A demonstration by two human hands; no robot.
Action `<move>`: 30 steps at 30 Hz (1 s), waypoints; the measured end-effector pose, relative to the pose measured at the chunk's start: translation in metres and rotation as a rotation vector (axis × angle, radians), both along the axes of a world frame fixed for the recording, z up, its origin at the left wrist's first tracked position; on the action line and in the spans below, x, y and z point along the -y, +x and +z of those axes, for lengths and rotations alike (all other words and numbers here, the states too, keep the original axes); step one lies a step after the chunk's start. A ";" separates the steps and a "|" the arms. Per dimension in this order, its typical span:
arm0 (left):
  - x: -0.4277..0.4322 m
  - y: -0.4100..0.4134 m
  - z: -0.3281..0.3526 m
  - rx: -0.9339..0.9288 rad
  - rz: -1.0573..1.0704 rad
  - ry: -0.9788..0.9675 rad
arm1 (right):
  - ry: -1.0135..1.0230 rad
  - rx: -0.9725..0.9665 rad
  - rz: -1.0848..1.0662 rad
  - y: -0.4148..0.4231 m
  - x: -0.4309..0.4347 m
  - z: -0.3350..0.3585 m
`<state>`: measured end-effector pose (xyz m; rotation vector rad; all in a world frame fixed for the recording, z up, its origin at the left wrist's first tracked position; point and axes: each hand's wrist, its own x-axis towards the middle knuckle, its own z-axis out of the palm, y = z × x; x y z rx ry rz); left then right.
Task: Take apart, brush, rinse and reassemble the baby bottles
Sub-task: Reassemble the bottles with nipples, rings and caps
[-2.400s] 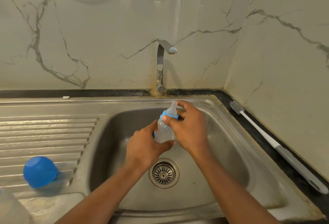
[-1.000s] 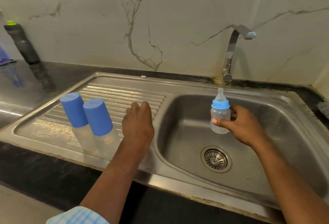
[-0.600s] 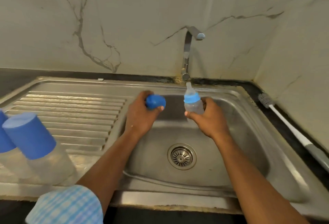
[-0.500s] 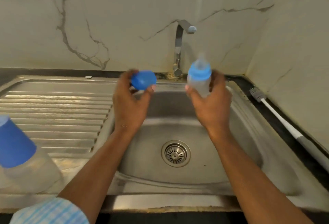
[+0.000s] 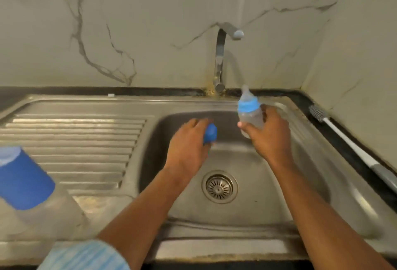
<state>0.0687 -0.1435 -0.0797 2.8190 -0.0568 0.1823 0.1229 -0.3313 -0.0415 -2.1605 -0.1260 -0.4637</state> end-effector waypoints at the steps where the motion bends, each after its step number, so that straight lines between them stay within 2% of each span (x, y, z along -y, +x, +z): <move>1: 0.004 -0.003 0.002 -0.113 -0.036 0.060 | 0.093 0.055 -0.020 -0.002 0.001 0.004; 2: 0.005 -0.002 -0.004 -0.291 -0.081 0.110 | 0.153 0.090 -0.009 0.000 0.002 0.006; 3: 0.003 -0.007 -0.011 -0.412 -0.067 0.075 | 0.135 0.067 0.040 -0.003 -0.002 0.007; 4: -0.003 -0.006 -0.015 -0.360 -0.010 -0.083 | 0.091 0.008 0.103 -0.007 -0.004 0.006; 7: -0.019 0.014 -0.002 0.196 0.286 -0.834 | -0.053 -0.153 0.227 -0.011 -0.006 -0.002; 8: -0.021 0.017 0.001 0.270 0.294 -1.020 | -0.092 -0.139 0.242 -0.009 -0.005 -0.005; 11: -0.018 0.016 0.004 0.270 0.299 -1.452 | -0.141 -0.154 0.294 -0.005 -0.008 -0.002; 13: -0.015 0.016 0.009 0.280 0.307 -1.600 | -0.200 -0.203 0.318 -0.004 -0.008 -0.006; 15: -0.013 0.017 0.012 0.299 0.296 -1.646 | -0.223 -0.214 0.324 -0.005 -0.009 -0.008; 23: -0.005 0.013 0.007 0.168 0.159 -1.470 | -0.227 -0.160 0.352 -0.010 -0.013 -0.003; 30: -0.009 0.011 0.008 0.111 0.095 -1.432 | -0.321 -0.087 0.333 -0.016 -0.013 0.002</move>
